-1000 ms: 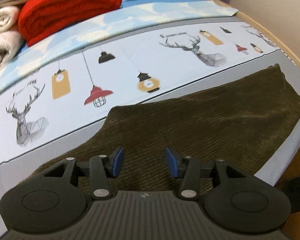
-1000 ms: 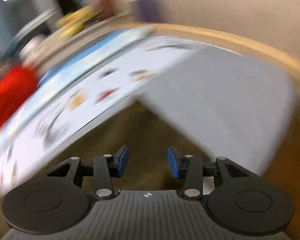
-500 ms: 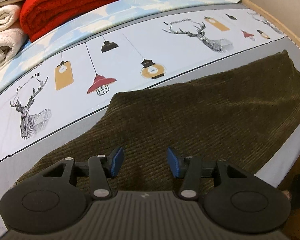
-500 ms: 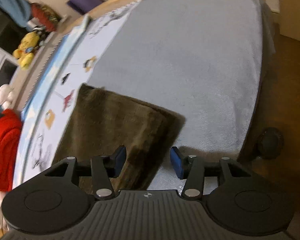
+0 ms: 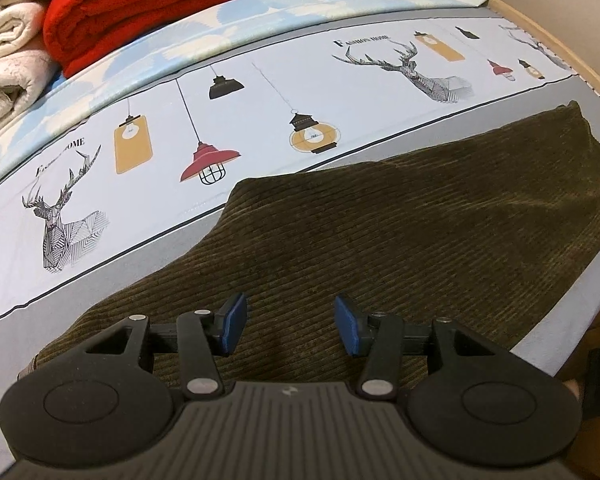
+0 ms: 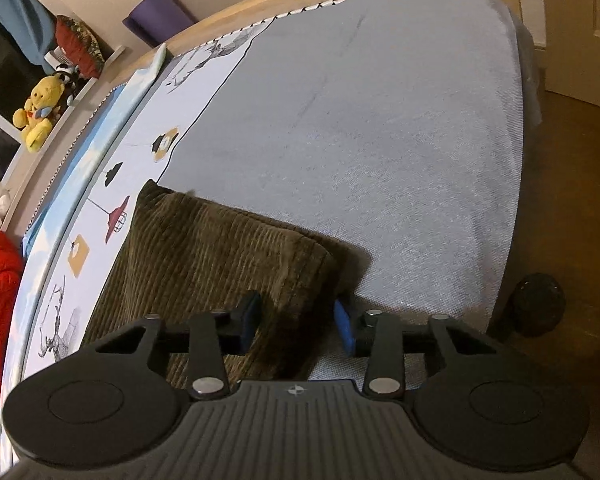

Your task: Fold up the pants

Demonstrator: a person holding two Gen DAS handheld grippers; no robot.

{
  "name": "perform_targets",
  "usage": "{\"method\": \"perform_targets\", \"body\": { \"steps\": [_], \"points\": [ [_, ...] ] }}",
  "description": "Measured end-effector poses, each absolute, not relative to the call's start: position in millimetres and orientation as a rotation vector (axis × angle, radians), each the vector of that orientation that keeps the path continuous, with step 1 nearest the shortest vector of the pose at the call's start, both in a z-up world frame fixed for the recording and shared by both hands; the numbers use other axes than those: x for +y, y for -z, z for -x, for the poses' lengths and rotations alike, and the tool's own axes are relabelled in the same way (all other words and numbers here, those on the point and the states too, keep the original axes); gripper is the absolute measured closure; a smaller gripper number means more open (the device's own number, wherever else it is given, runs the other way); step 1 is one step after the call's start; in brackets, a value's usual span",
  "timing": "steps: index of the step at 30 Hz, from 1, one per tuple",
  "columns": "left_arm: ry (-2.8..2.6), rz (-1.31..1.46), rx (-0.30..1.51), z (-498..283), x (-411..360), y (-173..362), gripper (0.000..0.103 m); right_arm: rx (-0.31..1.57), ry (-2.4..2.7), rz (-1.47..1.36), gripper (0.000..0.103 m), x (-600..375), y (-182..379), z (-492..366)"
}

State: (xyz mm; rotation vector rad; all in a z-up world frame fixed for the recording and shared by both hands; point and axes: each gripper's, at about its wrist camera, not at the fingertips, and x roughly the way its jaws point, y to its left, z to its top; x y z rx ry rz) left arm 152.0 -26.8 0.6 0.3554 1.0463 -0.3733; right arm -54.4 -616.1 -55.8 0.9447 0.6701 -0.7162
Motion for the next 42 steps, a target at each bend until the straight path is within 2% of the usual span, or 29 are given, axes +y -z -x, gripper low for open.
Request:
{"method": "perform_targets", "body": {
  "steps": [6, 10, 21, 28, 34, 38, 42],
  "points": [
    [0.368, -0.346, 1.047, -153, -25, -2, 0.049, 0.669, 0.727, -0.947, 0.071, -617, 57, 55],
    [0.371, -0.346, 1.048, -152, -25, -2, 0.049, 0.666, 0.723, -0.941, 0.081, -617, 55, 54],
    [0.381, -0.302, 1.024, -151, -18, -12, 0.049, 0.663, 0.738, -0.777, 0.085, -595, 24, 40],
    [0.374, -0.251, 0.997, -151, 1, -25, 0.049, 0.679, 0.702, -0.529, 0.086, -559, -20, 9],
    [0.357, -0.206, 0.972, -153, 20, -37, 0.049, 0.636, 0.614, -0.281, 0.087, -488, -69, -28],
    [0.339, -0.189, 0.969, -150, 37, -38, 0.049, 0.551, 0.431, -0.043, 0.087, -387, -104, -56],
    [0.302, -0.166, 0.975, -146, 62, -38, 0.049, 0.461, 0.180, 0.146, 0.087, -263, -113, -62]
  ]
}}
